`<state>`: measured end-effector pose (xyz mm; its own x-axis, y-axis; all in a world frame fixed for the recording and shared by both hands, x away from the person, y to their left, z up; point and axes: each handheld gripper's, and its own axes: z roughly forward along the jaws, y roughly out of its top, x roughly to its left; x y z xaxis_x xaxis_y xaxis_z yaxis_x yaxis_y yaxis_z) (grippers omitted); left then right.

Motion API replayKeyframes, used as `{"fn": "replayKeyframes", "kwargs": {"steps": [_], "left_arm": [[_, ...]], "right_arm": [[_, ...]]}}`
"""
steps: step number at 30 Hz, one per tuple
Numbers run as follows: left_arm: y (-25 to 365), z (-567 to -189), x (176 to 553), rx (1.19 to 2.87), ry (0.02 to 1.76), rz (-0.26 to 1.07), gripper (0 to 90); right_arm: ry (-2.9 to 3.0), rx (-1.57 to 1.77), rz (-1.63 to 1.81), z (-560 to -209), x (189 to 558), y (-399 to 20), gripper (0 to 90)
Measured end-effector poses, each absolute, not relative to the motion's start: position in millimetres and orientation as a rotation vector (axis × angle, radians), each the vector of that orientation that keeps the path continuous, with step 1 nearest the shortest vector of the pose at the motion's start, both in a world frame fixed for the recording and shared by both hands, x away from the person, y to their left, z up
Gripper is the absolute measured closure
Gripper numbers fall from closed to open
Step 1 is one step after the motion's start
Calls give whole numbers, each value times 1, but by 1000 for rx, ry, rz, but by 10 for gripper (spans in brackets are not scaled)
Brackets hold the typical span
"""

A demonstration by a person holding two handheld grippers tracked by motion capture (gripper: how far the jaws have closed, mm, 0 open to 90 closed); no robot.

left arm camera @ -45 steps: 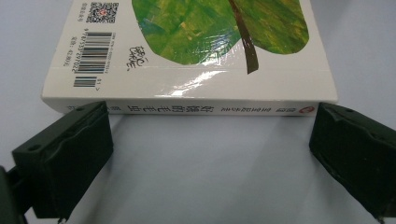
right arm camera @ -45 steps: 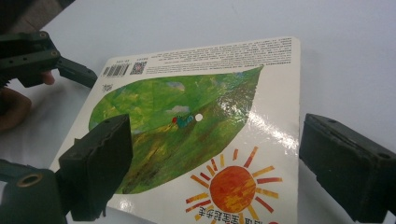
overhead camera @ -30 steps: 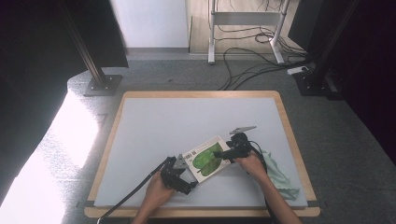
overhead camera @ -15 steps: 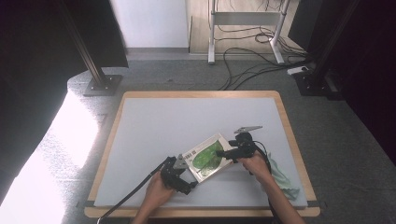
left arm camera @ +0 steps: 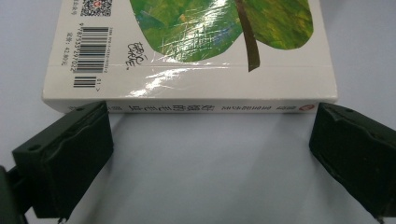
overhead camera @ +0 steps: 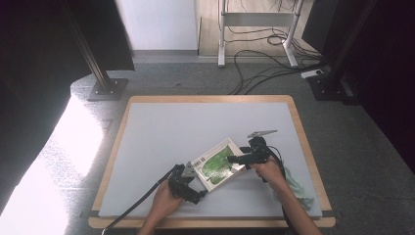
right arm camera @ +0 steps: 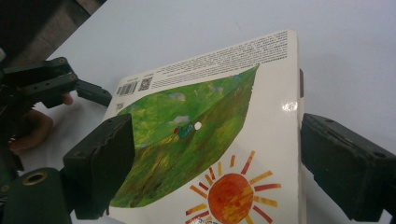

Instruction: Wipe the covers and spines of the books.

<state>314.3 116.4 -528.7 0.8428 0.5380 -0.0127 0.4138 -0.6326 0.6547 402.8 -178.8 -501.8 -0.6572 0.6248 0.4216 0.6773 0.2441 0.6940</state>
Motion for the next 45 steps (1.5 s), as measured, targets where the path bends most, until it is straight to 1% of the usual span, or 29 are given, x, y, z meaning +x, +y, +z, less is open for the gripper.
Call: {"fn": "replayKeyframes", "kwargs": {"steps": [6, 16, 21, 23, 28, 30, 33, 35, 45], "left_arm": [[116, -529, 314, 2342, 691, 241, 0], [117, -529, 315, 2341, 693, 238, 0], [117, -529, 315, 2340, 695, 239, 0], [117, -529, 315, 2340, 694, 239, 0], [117, -529, 315, 2341, 695, 239, 0], [117, -529, 315, 2341, 694, 239, 0], [117, -529, 315, 2340, 696, 237, 0], [117, -529, 315, 2339, 696, 236, 0], [119, -528, 316, 2331, 699, 216, 0]], "right_arm": [[-2379, -1309, -1401, -508, 411, -178, 120], [-2380, -1281, -1400, -505, 398, -186, 136], [-2406, -1214, -1396, -500, 395, -185, 178], [-2415, -1184, -1403, -498, 397, -185, 178], [-2450, -1136, -1410, -494, 407, -182, 257], [-2487, -1125, -1406, -493, 411, -179, 322], [-2527, -1117, -1402, -491, 414, -177, 447], [-2535, -1111, -1411, -488, 416, -178, 491], [-2505, -1012, -1508, -476, 411, -184, 599]]}}
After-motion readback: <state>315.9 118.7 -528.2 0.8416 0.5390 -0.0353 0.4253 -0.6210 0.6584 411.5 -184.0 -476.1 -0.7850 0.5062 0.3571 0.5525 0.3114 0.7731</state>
